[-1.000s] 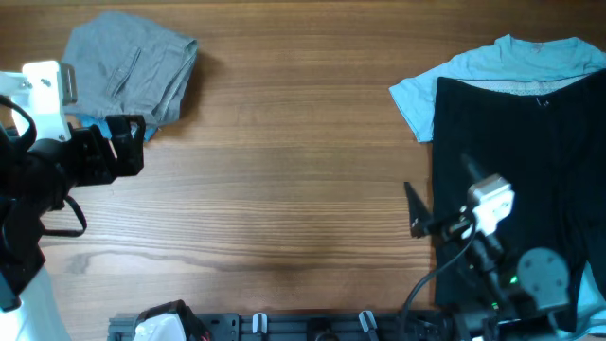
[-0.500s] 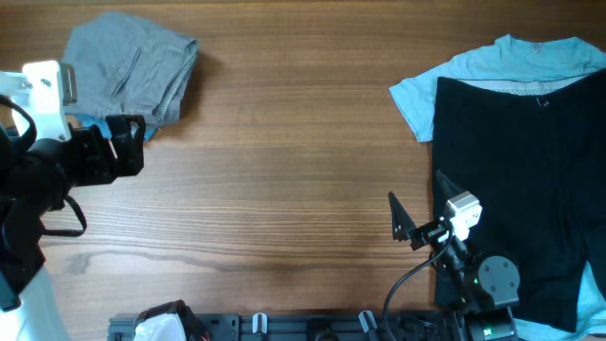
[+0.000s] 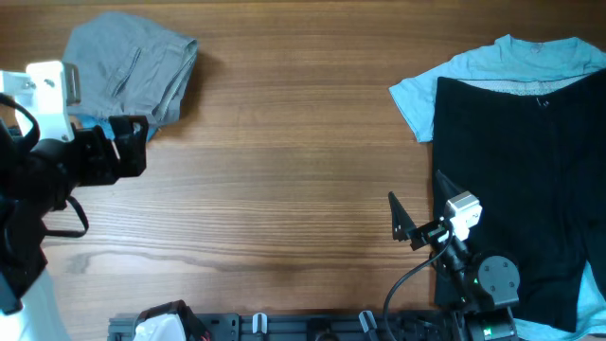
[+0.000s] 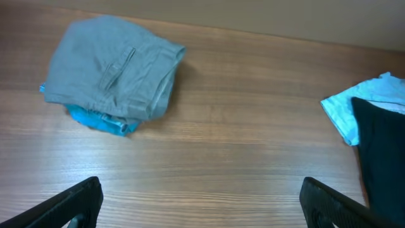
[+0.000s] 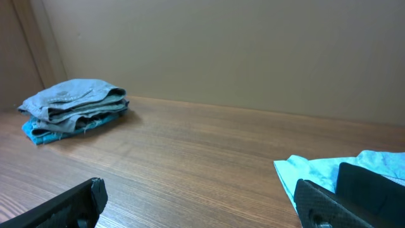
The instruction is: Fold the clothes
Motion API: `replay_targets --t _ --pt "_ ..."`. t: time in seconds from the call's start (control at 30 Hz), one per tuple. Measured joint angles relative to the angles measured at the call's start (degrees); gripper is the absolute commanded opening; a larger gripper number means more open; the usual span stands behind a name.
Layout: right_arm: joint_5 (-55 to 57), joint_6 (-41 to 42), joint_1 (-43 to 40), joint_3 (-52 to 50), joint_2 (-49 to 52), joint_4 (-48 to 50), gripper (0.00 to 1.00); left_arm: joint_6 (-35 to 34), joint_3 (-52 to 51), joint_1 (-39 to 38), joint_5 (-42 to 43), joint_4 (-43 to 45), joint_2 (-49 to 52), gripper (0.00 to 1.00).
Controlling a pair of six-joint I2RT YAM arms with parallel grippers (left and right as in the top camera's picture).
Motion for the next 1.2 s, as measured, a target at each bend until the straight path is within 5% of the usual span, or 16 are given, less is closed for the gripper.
replay_targets --t 0.1,0.2,0.37,0.7,1.0,1.2 --pt "0.02 0.0 0.0 0.0 0.02 0.0 1.0 0.76 -7.28 -5.31 -1.16 16.74 -6.43 1.0" --pt "0.2 0.02 0.0 0.02 0.15 0.02 1.0 0.02 -27.65 -9.01 0.17 38.45 -19.61 1.0" --pt "0.24 0.2 0.0 0.02 0.17 -0.02 1.0 -4.09 -55.45 -9.62 1.55 51.58 -35.89 1.0" --pt "0.24 0.22 0.0 0.02 0.17 -0.2 1.0 -5.4 -83.43 -9.99 2.16 60.87 -65.29 1.0" --pt "0.24 0.2 0.0 0.02 0.17 -0.2 1.0 -5.49 -102.16 -14.43 1.92 76.15 -66.34 1.0" --pt "0.24 0.22 0.0 0.02 0.17 -0.2 1.0 -5.51 -103.38 -14.43 1.92 77.35 -66.36 1.0"
